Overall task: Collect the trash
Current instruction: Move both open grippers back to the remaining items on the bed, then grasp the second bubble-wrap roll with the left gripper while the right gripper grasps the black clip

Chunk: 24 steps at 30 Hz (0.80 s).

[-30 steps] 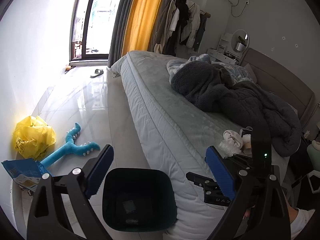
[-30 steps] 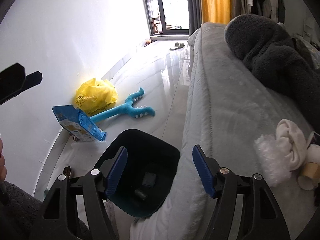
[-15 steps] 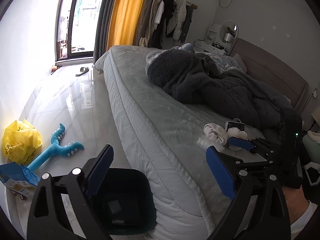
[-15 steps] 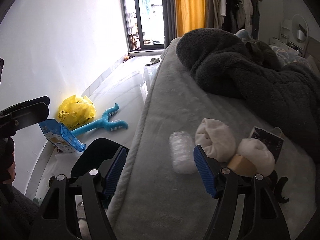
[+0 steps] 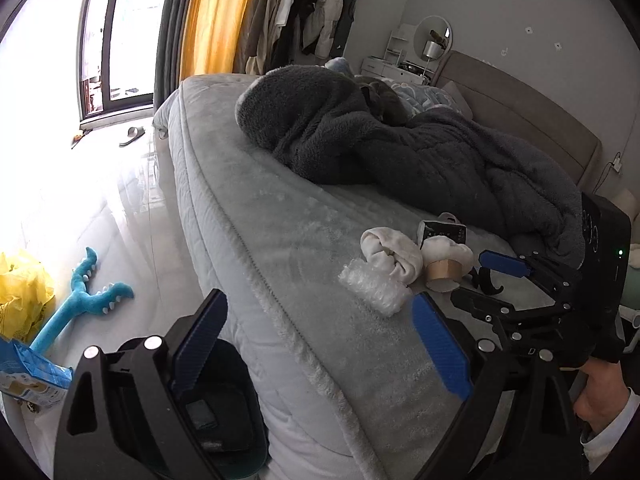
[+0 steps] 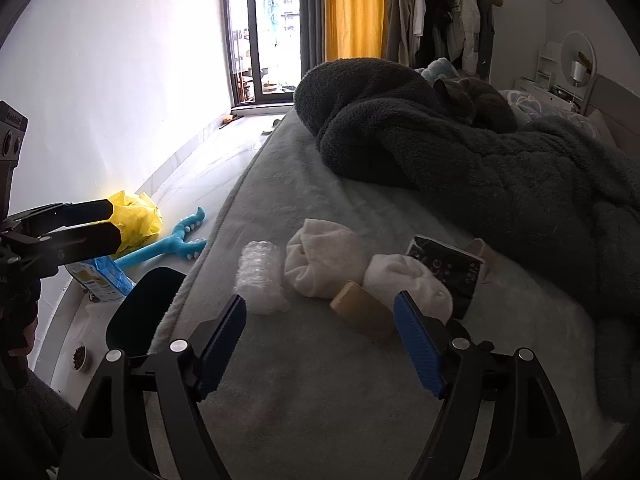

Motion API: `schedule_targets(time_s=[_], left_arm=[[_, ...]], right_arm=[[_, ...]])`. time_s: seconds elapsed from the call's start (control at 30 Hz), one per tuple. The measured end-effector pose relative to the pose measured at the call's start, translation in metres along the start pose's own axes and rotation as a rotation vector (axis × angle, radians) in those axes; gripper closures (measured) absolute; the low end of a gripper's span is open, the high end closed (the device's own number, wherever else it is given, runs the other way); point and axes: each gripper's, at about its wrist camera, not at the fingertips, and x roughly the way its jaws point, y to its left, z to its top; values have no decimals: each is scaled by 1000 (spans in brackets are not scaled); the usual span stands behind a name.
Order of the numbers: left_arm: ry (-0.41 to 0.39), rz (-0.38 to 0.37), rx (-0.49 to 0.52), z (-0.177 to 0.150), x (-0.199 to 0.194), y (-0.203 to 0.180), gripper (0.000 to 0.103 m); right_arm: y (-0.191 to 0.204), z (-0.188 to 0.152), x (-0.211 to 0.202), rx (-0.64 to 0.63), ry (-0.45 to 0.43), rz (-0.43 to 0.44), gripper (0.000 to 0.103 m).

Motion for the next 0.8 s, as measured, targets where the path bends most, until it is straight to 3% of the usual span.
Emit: schedule_targets(time_s=[0.47, 0.8], left_arm=[[134, -36, 33, 0, 70, -41, 16], [216, -53, -68, -4, 106, -42, 27]], right_arm=[[-64, -26, -6, 8, 19, 4, 22], [-93, -39, 3, 42, 66, 9, 22]])
